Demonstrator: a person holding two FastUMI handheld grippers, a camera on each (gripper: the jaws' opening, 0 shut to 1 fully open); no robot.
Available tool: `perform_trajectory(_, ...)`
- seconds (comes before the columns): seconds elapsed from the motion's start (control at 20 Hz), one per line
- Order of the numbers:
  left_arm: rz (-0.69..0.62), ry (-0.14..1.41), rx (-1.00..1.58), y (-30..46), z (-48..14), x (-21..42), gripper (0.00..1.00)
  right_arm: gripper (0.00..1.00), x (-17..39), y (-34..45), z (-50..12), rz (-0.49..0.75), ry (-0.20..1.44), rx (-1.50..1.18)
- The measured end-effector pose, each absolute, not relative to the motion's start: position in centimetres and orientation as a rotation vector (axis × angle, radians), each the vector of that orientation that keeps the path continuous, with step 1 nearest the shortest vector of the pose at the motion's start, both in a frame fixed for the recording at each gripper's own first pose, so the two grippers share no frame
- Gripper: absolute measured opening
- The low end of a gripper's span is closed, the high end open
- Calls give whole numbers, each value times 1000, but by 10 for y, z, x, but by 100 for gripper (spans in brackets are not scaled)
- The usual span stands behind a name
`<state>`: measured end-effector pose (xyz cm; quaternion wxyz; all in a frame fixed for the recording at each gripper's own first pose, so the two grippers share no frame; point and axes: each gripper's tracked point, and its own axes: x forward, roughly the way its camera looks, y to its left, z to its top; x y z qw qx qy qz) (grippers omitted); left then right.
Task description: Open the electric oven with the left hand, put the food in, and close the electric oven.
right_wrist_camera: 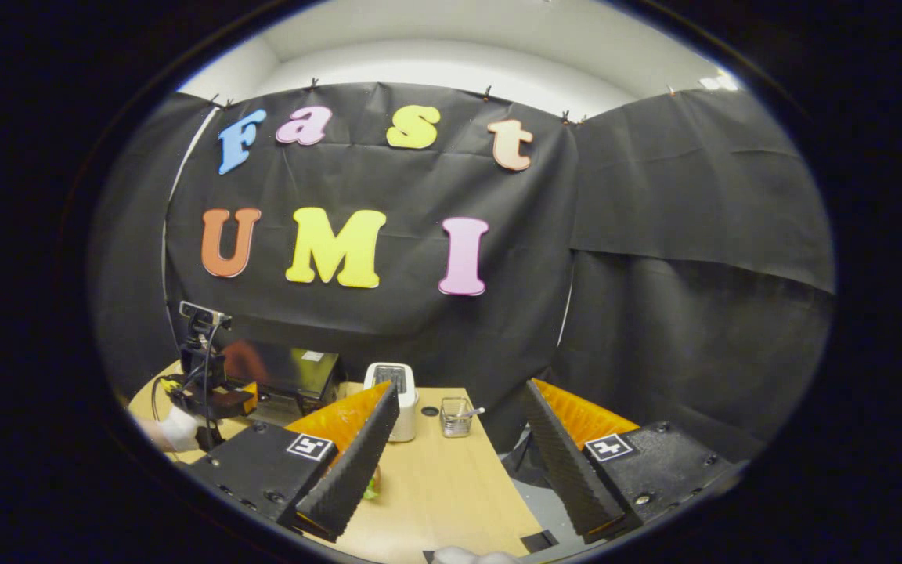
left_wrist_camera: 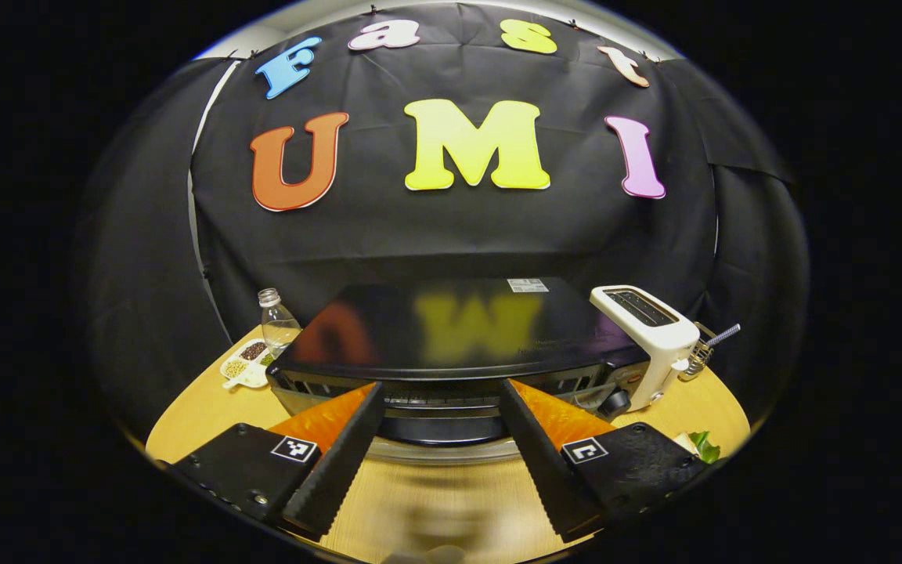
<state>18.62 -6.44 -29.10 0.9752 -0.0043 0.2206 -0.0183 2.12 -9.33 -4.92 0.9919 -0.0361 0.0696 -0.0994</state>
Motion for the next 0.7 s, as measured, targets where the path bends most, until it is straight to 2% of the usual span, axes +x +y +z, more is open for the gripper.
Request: perform_trajectory(0.7,-65,534,-9,-65,-332,99,98,100,12,-80,-67,-158,157,-76)
